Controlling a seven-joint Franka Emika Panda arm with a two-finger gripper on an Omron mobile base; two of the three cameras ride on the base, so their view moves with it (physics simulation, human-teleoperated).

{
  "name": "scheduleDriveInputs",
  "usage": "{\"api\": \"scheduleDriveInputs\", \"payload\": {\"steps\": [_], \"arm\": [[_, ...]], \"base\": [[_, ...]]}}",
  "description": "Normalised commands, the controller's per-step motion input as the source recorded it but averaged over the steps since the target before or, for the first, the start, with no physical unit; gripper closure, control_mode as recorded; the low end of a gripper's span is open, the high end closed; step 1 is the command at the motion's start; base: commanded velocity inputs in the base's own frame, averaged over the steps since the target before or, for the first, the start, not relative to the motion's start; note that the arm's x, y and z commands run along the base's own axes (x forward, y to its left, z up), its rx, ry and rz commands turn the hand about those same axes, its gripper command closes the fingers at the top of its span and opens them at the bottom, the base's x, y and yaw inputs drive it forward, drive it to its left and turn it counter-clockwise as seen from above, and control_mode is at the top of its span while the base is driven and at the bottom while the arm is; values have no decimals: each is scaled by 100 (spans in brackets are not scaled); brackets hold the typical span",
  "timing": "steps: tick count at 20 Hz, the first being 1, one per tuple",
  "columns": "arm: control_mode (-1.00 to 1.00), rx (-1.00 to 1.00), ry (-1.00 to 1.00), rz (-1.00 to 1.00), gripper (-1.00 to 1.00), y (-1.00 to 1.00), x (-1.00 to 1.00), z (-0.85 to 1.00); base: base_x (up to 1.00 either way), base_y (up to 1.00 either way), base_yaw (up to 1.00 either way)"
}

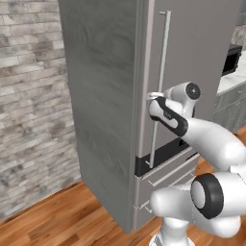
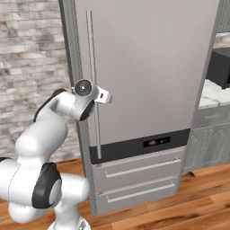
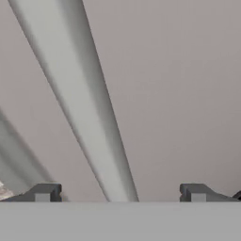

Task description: Open the fridge, remove the tangerine, onion, and fish, and place them on any counter.

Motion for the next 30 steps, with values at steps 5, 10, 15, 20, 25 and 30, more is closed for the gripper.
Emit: {"api": "scheduleDriveInputs", "payload": {"steps": [5, 10, 15, 20, 25, 30], "arm": [[-100, 9, 0, 0, -100, 0, 58, 0], [-100, 2, 0, 0, 100, 3, 50, -7], [-100, 0, 0, 0, 100, -31, 10, -1], [-100, 0, -4, -8, 100, -78, -52, 16], [-100, 0, -5, -9, 100, -83, -90, 28], [-100, 0, -7, -9, 100, -89, -100, 33]], "base": [[0, 0, 0], [0, 0, 0], [0, 0, 0], [0, 0, 0], [0, 0, 0], [0, 0, 0]]}}
